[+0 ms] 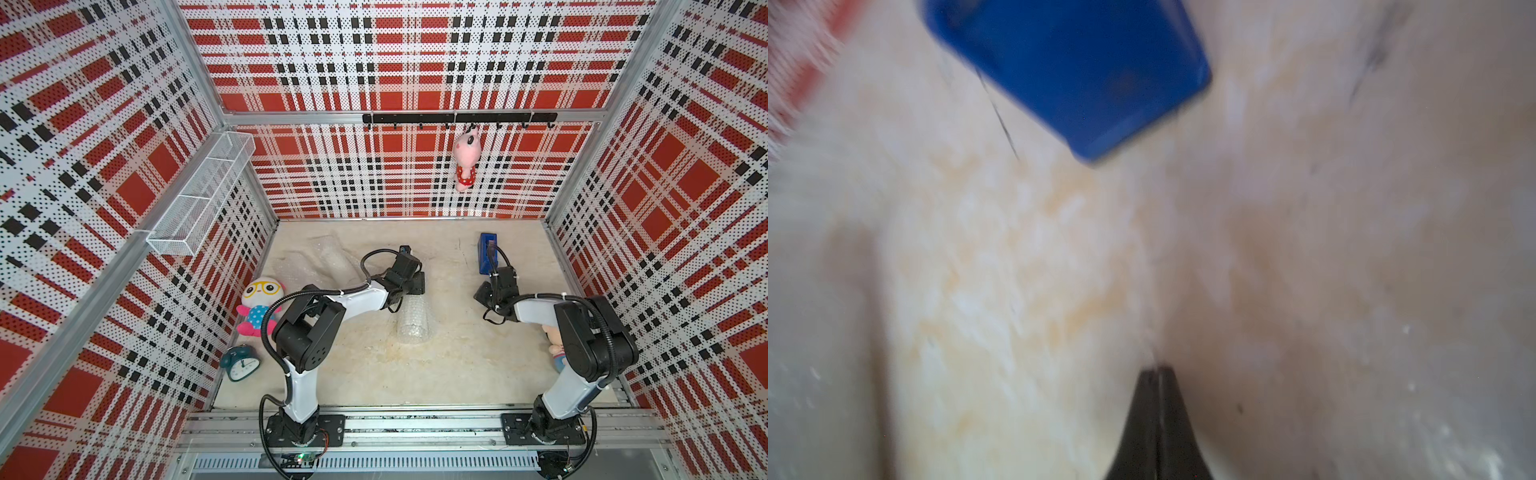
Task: Wrap vases in bubble wrap
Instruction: Tear off the tape using the Tape Cutter, then stick the tape on the bubble wrap.
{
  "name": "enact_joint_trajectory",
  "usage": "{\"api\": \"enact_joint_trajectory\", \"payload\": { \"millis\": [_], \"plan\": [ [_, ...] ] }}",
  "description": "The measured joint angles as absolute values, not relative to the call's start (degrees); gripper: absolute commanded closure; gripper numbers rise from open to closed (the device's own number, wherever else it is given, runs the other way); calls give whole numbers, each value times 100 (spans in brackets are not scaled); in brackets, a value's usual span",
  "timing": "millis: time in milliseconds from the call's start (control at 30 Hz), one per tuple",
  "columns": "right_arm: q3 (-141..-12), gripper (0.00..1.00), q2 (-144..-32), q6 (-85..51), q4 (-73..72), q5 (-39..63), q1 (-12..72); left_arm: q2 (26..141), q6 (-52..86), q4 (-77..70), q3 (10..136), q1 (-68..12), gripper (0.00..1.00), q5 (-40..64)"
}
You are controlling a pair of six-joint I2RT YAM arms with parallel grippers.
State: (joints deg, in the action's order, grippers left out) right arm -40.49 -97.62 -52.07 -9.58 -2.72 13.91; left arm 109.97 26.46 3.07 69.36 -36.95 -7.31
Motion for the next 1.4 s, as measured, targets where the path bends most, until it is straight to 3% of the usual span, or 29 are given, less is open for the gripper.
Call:
{"api": "enact_joint_trajectory", "payload": {
  "millis": [100,300,500,867,1400],
  "plan": [
    [-3778,100,-9662,-5413,-1365,-183,1426,10989,2648,298,6925,-3684,31,-701],
    [-3778,100,-8748,-5035,-786,-141,1457,10962,2648,235,6869,-3669,31,-659],
    [-4075,100,-7765,-3997,-884,904,1459,10962,2600,231,6869,-3723,32,-615],
    [-3927,100,-7902,-1992,-858,3262,1610,10967,2255,158,6855,-3889,32,-635],
    [-3581,100,-8615,-1566,-1282,3975,1868,10969,1564,-165,6716,-4263,32,-172]
  ]
}}
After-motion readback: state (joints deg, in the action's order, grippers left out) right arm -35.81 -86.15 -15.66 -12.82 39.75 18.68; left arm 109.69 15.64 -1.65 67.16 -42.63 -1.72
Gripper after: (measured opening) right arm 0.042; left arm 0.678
